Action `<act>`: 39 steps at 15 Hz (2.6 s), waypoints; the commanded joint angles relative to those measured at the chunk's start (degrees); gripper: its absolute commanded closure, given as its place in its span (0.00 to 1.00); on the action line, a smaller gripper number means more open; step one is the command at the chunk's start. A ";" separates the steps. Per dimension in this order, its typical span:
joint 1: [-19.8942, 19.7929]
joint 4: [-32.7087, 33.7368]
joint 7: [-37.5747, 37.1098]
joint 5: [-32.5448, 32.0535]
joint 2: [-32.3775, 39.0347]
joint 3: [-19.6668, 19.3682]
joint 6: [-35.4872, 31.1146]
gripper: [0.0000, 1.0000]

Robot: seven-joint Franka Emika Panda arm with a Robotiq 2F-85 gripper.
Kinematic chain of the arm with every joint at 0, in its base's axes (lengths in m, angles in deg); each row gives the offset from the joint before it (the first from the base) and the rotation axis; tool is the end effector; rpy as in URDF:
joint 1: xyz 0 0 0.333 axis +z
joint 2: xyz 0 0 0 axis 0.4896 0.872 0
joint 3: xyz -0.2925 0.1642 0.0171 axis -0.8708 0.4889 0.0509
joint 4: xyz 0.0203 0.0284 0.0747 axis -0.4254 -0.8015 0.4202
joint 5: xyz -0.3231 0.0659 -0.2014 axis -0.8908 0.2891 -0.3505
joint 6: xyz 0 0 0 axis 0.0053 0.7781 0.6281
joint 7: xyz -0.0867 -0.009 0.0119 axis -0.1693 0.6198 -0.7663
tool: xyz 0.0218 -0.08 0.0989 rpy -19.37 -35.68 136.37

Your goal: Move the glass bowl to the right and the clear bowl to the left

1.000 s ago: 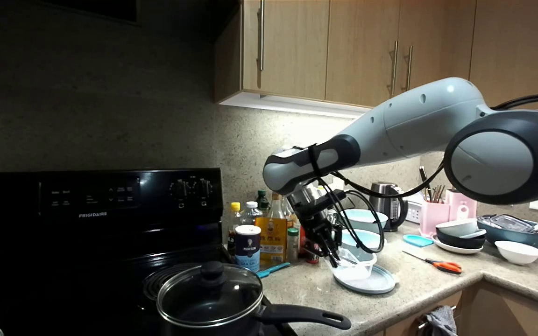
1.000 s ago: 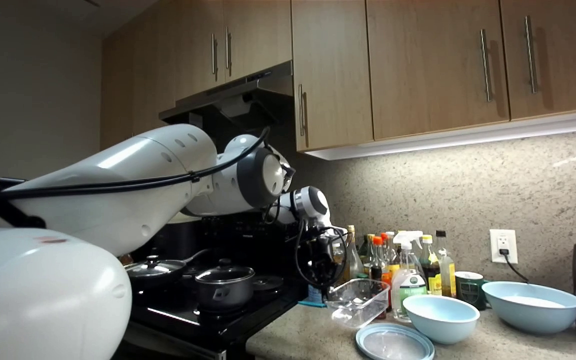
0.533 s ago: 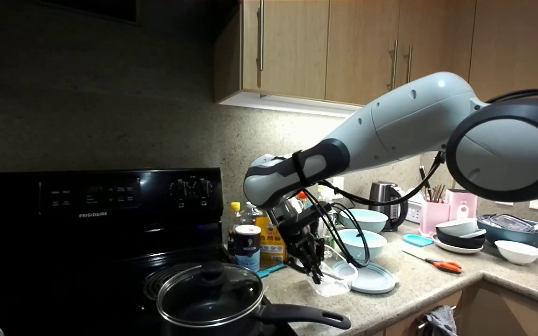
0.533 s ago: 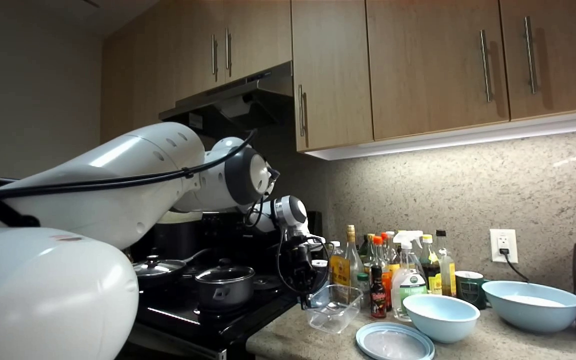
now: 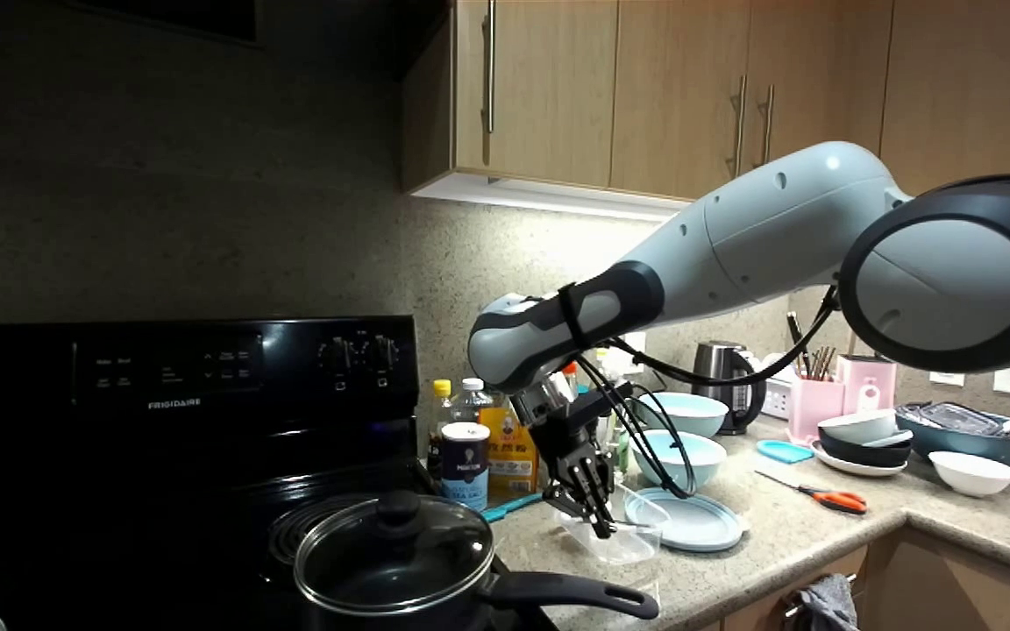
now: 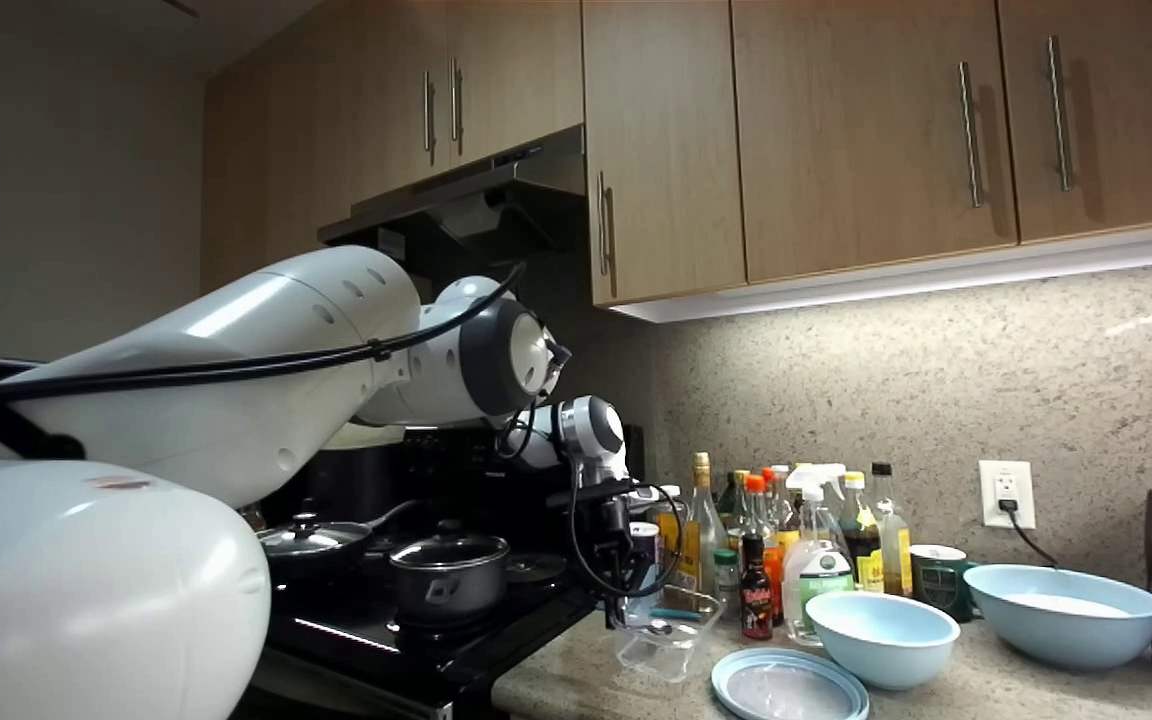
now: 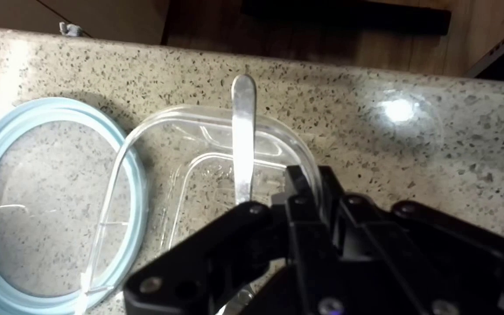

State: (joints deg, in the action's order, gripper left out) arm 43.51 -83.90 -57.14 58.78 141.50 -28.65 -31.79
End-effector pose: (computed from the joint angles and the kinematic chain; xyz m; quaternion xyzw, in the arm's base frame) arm 0.7115 0.1221 0.2430 0.9626 0.0736 -0.2174 0.1437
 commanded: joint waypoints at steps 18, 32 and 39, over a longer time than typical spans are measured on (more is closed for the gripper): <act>-0.72 0.68 -8.97 -3.22 -1.24 -4.93 8.91 0.00; -8.14 -12.39 -23.28 1.55 -9.45 -5.78 -2.14 0.00; -15.77 -29.95 -32.16 7.96 -17.25 -8.22 -14.51 0.00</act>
State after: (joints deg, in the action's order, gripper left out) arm 29.94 -102.78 -85.15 63.72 130.48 -36.41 -39.85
